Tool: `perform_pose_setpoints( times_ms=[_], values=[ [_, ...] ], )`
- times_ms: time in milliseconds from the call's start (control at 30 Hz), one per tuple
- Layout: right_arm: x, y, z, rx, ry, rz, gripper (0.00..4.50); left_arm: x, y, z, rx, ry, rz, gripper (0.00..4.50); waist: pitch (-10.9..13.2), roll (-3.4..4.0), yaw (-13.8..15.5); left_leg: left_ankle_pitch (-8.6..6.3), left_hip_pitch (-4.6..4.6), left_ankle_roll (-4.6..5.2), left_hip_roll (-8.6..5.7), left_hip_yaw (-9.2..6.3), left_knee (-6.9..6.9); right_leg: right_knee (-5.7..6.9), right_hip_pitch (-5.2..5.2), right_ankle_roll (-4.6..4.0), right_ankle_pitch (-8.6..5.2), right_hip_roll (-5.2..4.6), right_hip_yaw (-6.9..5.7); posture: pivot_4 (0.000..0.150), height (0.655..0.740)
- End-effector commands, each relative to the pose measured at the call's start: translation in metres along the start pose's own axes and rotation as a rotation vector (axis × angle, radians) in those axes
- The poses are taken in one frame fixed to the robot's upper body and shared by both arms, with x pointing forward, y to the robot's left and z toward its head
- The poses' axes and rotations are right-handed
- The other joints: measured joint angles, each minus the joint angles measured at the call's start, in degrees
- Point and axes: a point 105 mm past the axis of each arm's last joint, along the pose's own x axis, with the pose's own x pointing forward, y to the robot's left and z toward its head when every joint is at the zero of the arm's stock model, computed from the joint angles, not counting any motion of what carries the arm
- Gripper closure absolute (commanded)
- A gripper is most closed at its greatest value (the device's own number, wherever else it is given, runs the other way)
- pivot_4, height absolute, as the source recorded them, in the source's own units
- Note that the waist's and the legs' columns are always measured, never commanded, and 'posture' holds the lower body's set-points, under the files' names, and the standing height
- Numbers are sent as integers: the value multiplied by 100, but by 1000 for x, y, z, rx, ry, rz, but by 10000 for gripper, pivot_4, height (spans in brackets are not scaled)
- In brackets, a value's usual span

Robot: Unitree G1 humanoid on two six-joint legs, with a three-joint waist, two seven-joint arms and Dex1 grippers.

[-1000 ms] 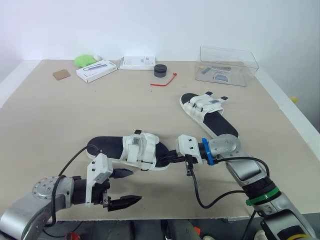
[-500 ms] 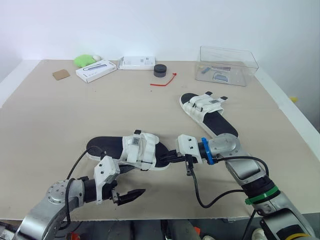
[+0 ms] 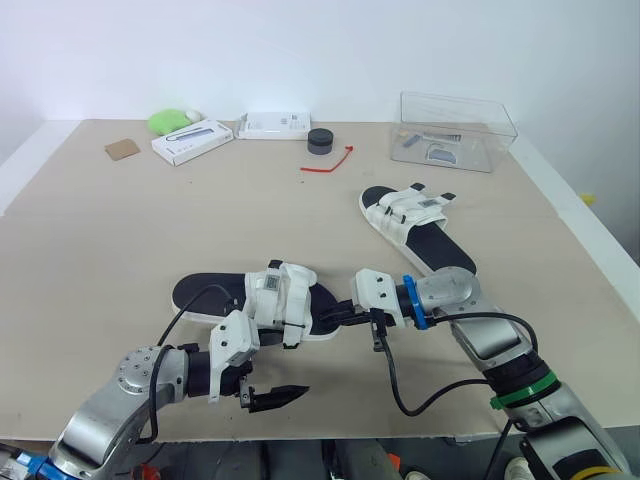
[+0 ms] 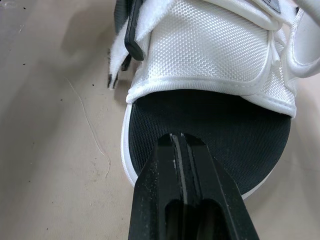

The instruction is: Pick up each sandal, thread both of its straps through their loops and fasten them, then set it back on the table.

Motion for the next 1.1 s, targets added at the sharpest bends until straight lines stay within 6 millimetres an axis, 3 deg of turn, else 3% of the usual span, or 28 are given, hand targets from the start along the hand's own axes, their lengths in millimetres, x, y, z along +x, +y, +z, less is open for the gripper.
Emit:
perform_pose_setpoints(
  times_ms=[33,433,567,667,867,900,1100],
  values=[
    [-2,2,-5,6,27,7,45000,1,-6,5,16,5,-60,441,0,0,0,0,0,0,0,0,0,0,0,0,0,0,0,1500,7400],
    [0,2,-4,7,23,7,45000,-3,14,17,-68,-67,41,441,0,0,0,0,0,0,0,-1,0,0,0,1,0,0,0,1500,7400],
    [0,3,-4,7,23,8,45000,0,11,17,-88,-55,0,441,0,0,0,0,0,0,0,-1,0,0,1,2,1,1,0,1500,7400],
    [0,2,-4,8,24,7,45000,1,9,15,-103,-39,-25,12959,0,0,0,0,0,0,-1,0,1,0,1,2,1,2,0,1500,7400],
    [-2,2,-5,7,28,4,45000,-1,5,10,-185,-28,-56,42399,0,0,0,0,0,1,0,-1,0,0,0,3,0,1,1,1500,7400],
    [-2,2,-5,8,28,4,45000,-3,5,9,-208,-26,-63,44382,0,0,0,0,0,1,0,-1,0,0,0,3,0,2,1,1500,7400],
    [-2,2,-5,5,30,3,45000,-8,7,13,-297,-42,-79,44382,0,0,-1,0,0,1,0,-1,0,0,0,3,-1,2,-1,1500,7400]
  ],
)
